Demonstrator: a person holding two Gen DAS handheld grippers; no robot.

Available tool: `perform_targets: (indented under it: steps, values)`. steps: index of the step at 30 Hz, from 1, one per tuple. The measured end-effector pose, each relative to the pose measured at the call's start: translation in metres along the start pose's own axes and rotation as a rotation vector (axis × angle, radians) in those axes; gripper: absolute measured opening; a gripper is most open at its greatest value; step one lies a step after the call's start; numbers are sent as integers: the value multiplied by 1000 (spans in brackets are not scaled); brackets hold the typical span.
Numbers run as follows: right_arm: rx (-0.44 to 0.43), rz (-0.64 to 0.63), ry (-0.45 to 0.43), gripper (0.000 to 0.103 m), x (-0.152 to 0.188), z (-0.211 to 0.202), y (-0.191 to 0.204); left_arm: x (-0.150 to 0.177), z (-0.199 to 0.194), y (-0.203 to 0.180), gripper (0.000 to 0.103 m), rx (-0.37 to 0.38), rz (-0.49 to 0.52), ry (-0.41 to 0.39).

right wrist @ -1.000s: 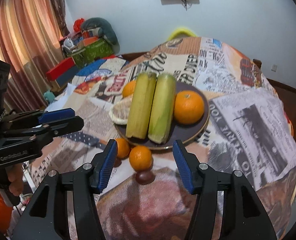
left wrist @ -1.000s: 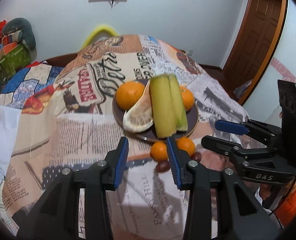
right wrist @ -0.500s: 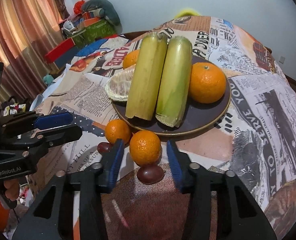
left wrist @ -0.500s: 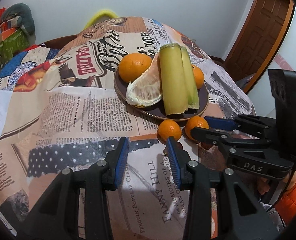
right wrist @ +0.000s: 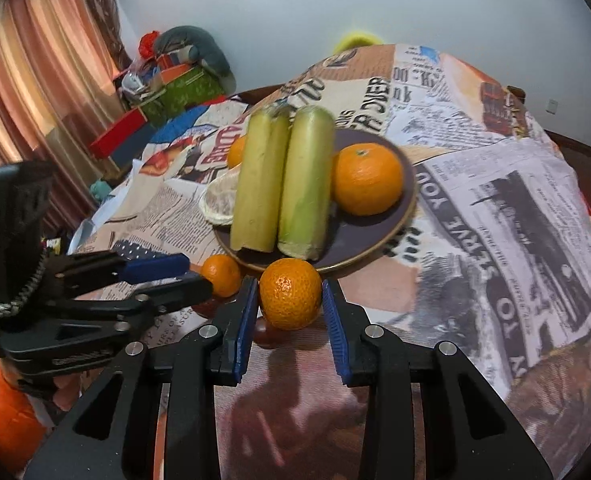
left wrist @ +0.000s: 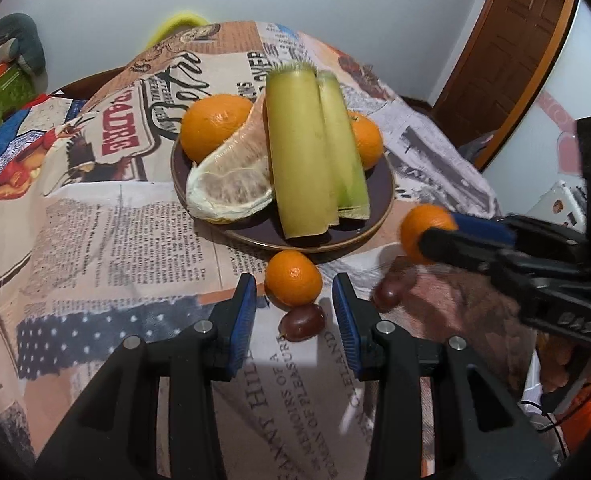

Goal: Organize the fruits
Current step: 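Grasp a small mandarin with the left tool while the right tool grasps another, then carry both mandarins onto the grey plate and open both tools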

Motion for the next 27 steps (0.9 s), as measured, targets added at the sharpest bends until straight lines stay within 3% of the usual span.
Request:
perform_targets:
  steps: [6,8,12,18,27]
  values:
    - [24,12,-14,30,0,-7,-10,1,13,-2,39,-9,3,18]
    - [28,15,-18,30,0,-8,-12,1,14,-1,32,-7,2,16]
    - [33,25,-28,30,-2,-10,-16,2,8,-1,31,-5,8,6]
    - [36,29,-62,30,-12,-18,-17,-8,-19,0,31,-9,10,-60]
    - [48,-5,-134,30,-43,-30,-14,-53,-52,-2,31,-20,36,-192]
Point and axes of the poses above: each gripper's, at about its wrist camera, not at the fingertips, and z roughly the way its jaws point, y to its left, x to its underside, the point moved 2 cm from there along z, roughly the way its jaws point
